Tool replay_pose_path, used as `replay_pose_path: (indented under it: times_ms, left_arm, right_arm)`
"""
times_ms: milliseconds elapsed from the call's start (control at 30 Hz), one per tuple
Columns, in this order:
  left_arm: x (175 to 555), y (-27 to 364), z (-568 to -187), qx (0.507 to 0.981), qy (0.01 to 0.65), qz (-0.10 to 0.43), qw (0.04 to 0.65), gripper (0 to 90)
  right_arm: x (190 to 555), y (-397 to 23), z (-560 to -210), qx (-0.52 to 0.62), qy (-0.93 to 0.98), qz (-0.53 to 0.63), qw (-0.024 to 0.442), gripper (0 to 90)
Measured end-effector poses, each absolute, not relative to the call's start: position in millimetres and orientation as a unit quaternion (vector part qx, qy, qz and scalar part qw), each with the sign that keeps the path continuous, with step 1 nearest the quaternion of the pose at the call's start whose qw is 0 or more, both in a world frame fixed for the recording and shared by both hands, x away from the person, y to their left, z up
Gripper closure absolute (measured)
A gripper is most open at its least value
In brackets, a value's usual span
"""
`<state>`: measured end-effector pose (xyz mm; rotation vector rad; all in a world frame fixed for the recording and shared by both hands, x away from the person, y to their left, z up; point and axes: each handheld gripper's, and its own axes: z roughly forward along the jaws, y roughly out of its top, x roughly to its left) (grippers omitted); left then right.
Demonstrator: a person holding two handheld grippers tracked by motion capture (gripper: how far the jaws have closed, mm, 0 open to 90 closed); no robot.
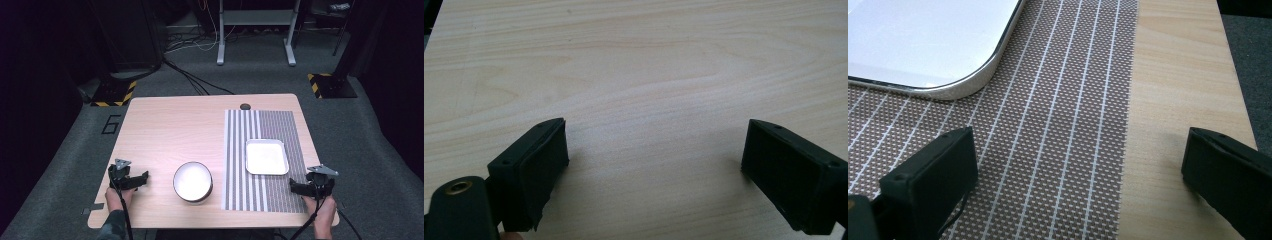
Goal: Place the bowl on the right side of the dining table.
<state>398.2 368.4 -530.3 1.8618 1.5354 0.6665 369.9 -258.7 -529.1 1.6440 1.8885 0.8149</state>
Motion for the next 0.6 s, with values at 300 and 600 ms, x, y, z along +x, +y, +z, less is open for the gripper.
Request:
replay_pose_path:
  times_ms: [300, 600]
  left_arm:
    - [398.2, 367.6, -530.2, 0.703, 0.586, 0.255, 0.311, 10.9]
    - [396.3, 366.6, -530.2, 0.699, 0.593, 0.256, 0.308, 10.1]
  right_arm:
    - [370.2, -258.7, -529.0, 0.601, 0.697, 0.301, 0.25, 1.2]
    - [369.8, -259.1, -528.9, 0.598, 0.699, 0.304, 0.249, 2.1]
